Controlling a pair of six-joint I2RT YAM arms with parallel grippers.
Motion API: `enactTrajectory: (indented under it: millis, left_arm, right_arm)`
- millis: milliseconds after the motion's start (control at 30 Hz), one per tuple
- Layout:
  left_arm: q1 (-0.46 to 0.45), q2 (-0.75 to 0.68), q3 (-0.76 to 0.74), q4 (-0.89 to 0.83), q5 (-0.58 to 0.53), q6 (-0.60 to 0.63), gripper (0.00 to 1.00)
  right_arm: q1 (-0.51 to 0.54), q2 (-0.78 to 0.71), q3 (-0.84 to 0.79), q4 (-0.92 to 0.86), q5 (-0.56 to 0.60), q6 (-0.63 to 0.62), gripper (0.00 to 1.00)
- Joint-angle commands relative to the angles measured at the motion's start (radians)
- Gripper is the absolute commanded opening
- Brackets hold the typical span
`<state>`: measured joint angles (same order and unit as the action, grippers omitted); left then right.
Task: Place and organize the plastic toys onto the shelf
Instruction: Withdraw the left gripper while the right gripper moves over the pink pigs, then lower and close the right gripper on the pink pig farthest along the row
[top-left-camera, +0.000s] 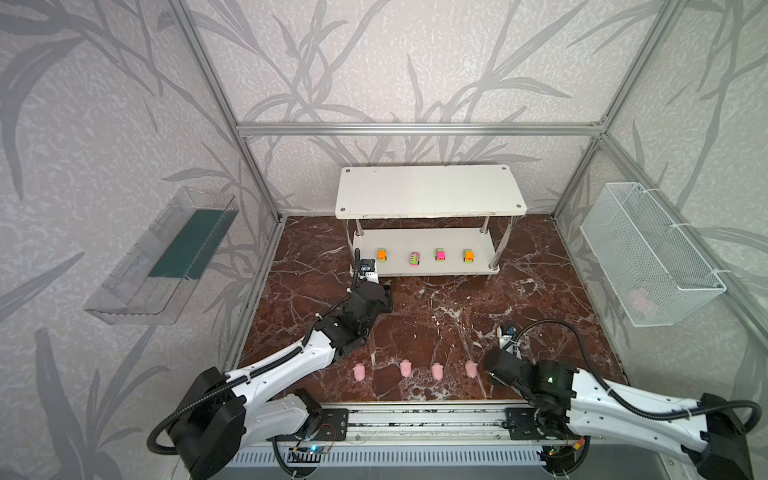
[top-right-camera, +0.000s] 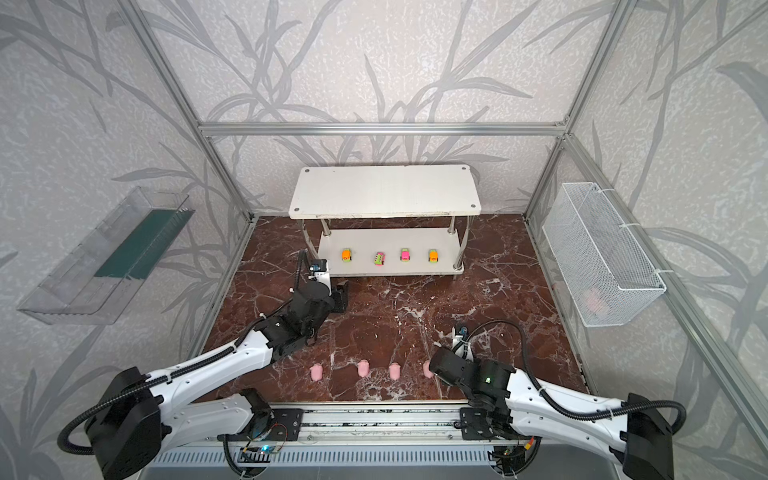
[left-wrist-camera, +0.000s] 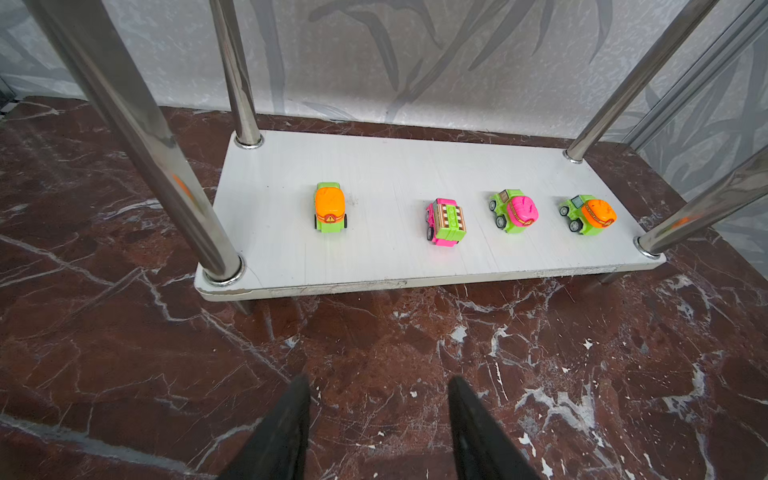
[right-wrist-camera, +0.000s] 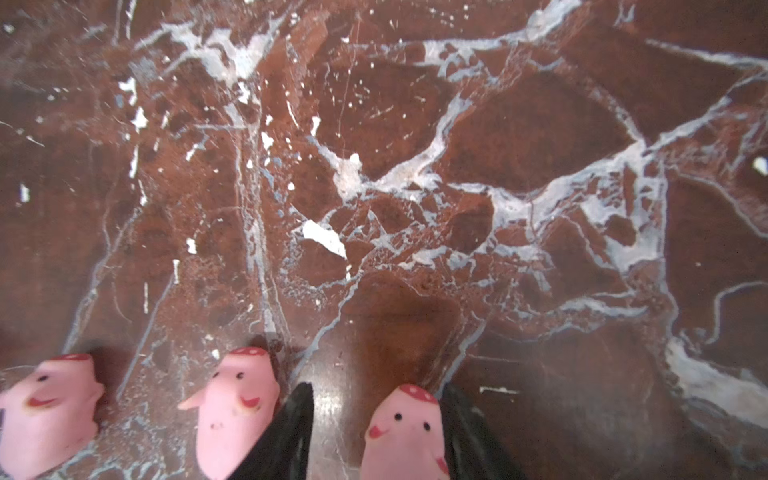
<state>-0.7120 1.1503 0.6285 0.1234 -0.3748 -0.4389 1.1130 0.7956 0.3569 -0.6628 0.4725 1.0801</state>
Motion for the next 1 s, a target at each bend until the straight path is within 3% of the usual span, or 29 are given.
enactTrajectory:
  millis: [0, 467, 967]
  left_arm:
    - [0.004, -0.021, -0.026, 0.026, -0.013, -0.014, 0.52]
    - [0.017, -0.02, -0.049, 0.042, -0.002, -0.02, 0.52]
    - [0.026, 0.004, -0.061, 0.062, 0.014, -0.029, 0.53]
  right_arm:
    - [0.05, 0.04, 0.012, -0.031, 0.081, 0.127, 0.51]
    - [0.07, -0.082, -0.008, -0.175, 0.061, 0.245, 0.52]
    - [0.071, 0.002, 0.008, -0.14, -0.014, 0.257, 0.49]
